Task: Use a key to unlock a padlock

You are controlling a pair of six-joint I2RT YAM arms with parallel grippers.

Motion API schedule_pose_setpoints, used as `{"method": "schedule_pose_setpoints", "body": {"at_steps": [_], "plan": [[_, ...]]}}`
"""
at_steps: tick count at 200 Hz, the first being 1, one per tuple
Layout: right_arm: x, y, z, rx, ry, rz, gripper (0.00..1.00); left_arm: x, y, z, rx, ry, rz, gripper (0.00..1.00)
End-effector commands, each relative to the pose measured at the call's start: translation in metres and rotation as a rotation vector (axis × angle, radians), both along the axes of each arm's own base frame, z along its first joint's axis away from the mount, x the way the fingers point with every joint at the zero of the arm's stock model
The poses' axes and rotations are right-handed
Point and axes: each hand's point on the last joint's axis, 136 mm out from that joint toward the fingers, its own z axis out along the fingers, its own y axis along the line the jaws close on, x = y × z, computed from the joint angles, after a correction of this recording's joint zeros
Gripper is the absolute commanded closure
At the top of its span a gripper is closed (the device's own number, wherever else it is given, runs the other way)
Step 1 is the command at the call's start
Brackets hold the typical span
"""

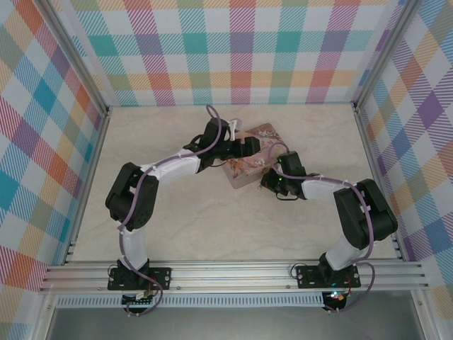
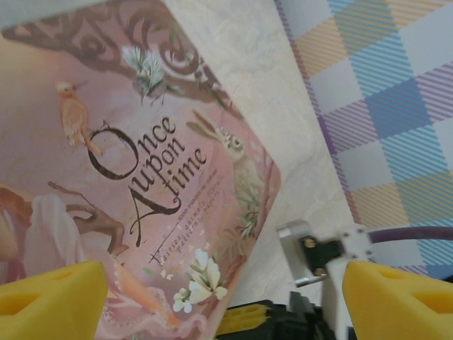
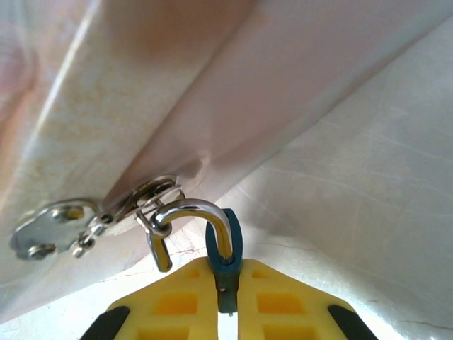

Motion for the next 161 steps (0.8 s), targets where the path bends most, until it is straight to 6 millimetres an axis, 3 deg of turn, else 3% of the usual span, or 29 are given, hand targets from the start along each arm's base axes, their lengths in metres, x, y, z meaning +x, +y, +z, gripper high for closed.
{"method": "schedule_pose_setpoints", "body": {"at_steps": [1, 40, 69, 95, 161], "plan": [[-0.006, -0.007, 0.002, -0.027, -0.022, 0.014, 0.86, -0.002, -0.009, -0.008, 0.027, 0.000, -0.035, 0.14], [-0.006, -0.015, 0.023, 0.018, -0.105, 0.046, 0.64, -0.006, -0.001, -0.035, 0.074, 0.036, -0.019, 0.14], [-0.007, -0.028, 0.039, 0.029, -0.154, 0.053, 0.55, -0.008, 0.002, -0.042, 0.078, 0.047, -0.010, 0.14], [-0.007, -0.026, 0.043, 0.085, -0.187, 0.066, 0.54, -0.008, 0.001, -0.040, 0.074, 0.044, -0.010, 0.14], [0.003, -0.015, 0.023, 0.171, -0.223, 0.057, 0.57, -0.008, 0.001, -0.042, 0.072, 0.054, -0.005, 0.14]]}}
